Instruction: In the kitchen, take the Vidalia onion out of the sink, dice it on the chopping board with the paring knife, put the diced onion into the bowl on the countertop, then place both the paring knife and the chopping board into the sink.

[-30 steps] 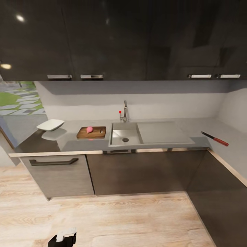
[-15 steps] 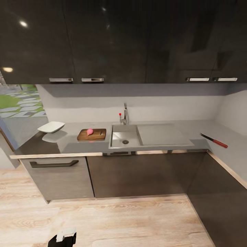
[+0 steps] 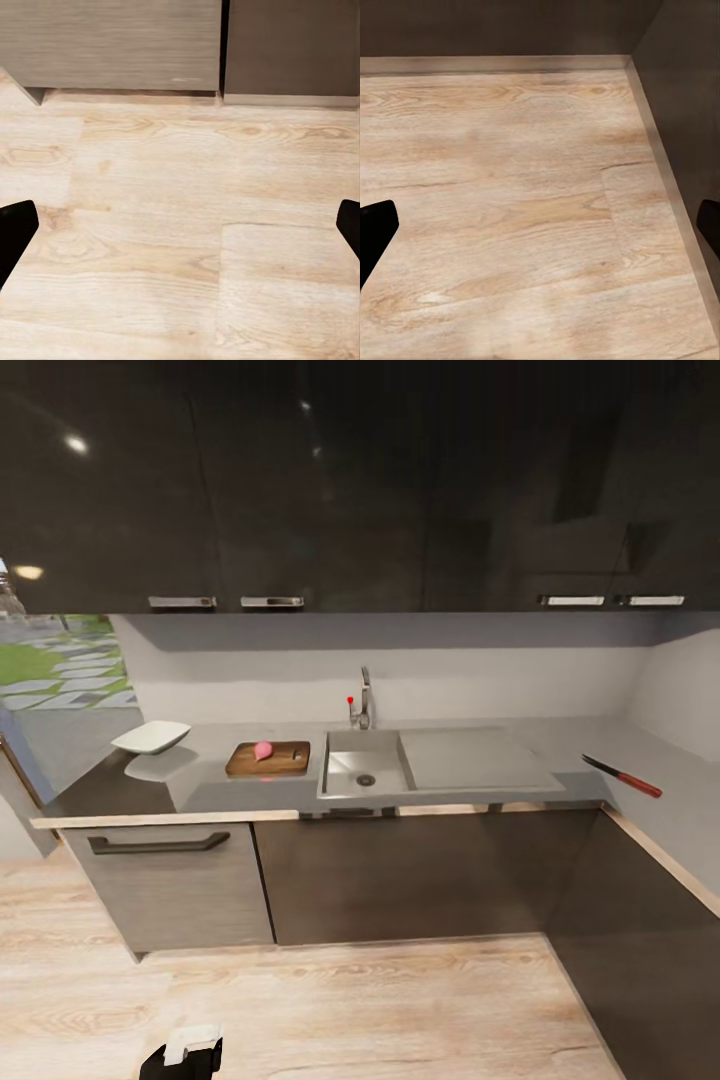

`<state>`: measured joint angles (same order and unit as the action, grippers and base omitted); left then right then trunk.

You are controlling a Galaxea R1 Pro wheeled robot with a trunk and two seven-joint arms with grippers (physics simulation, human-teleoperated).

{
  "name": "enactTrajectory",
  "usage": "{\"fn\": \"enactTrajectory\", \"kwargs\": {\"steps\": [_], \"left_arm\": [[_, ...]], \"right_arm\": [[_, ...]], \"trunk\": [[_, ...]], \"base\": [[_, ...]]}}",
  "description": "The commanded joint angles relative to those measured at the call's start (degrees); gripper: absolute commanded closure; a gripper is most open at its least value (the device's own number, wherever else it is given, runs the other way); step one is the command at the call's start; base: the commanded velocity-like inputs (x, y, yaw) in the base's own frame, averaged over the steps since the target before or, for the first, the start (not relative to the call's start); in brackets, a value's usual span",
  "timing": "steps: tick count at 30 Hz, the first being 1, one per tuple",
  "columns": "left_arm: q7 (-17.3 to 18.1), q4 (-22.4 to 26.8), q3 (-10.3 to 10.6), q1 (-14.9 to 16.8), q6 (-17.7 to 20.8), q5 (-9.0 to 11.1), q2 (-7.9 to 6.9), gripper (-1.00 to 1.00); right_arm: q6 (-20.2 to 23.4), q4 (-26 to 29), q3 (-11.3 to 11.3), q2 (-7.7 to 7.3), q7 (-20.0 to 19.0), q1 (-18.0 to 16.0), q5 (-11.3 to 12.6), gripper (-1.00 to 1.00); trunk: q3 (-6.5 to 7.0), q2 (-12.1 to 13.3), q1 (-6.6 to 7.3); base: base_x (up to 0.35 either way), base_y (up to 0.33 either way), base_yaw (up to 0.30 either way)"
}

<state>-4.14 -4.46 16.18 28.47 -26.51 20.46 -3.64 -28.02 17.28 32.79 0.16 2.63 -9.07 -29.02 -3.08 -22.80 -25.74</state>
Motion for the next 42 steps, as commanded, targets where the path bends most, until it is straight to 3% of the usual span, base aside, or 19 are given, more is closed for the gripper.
{"fn": "enactTrajectory", "kwargs": {"steps": [1, 18, 42], "left_arm": [[-0.2, -0.2, 0.5, 0.1, -0.3, 0.2, 0.03, -1.0], [-0.2, -0.2, 0.5, 0.1, -0.3, 0.2, 0.03, -1.0], [-0.2, -0.2, 0.5, 0.1, -0.3, 0.2, 0.03, -1.0]], "right_arm": [[-0.2, -0.1, 0.3, 0.02, 0.3, -0.1, -0.6, -1.0], [-0.2, -0.1, 0.3, 0.1, 0.3, -0.1, -0.6, -1.0], [-0.2, -0.1, 0.3, 0.1, 0.3, -0.1, -0.6, -1.0]], "trunk": [[-0.04, -0.1, -0.04], [0.3, -0.1, -0.04], [1.29, -0.1, -0.04]], "base": [[0.0, 0.0, 0.0], [0.0, 0.0, -0.035], [0.0, 0.0, -0.2]]}}
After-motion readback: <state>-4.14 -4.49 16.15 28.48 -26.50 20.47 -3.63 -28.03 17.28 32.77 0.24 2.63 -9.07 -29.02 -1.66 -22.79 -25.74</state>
